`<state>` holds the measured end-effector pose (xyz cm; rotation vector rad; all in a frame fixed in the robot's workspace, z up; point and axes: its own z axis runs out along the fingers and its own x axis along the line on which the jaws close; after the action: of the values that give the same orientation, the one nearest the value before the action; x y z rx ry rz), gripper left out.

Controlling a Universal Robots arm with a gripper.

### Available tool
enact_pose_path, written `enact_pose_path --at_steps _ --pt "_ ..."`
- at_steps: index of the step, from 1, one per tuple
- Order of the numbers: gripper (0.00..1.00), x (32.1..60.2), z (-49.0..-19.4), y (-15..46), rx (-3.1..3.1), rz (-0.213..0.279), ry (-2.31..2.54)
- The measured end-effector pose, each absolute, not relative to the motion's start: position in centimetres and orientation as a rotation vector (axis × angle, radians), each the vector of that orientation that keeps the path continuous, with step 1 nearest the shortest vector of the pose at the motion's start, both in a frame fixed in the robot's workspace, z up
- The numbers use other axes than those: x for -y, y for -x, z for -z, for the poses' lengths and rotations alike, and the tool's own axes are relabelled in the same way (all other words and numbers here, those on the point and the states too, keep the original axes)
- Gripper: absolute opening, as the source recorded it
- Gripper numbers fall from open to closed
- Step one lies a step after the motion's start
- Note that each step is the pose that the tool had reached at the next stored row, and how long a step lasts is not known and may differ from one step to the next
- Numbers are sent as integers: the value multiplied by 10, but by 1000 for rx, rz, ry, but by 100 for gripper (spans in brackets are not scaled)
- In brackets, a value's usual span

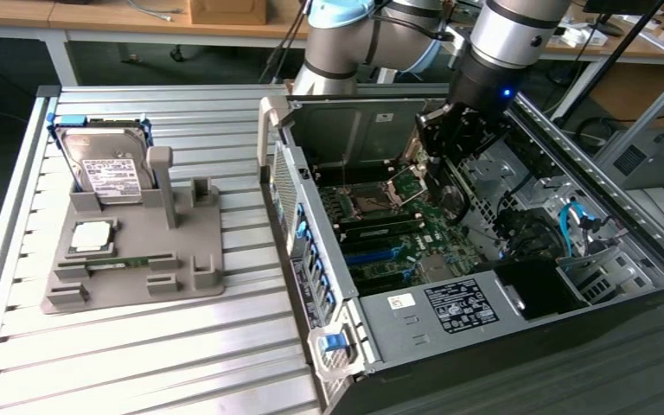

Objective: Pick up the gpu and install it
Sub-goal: 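Pick up the gpu and move the gpu toward the slot, then insert the gpu into the slot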

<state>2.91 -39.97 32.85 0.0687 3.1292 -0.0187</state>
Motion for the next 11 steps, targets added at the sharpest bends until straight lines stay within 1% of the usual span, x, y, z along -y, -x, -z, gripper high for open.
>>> enact_pose_path --at_steps 11 --pt "30 400 -328 -29 -3129 19 -63"
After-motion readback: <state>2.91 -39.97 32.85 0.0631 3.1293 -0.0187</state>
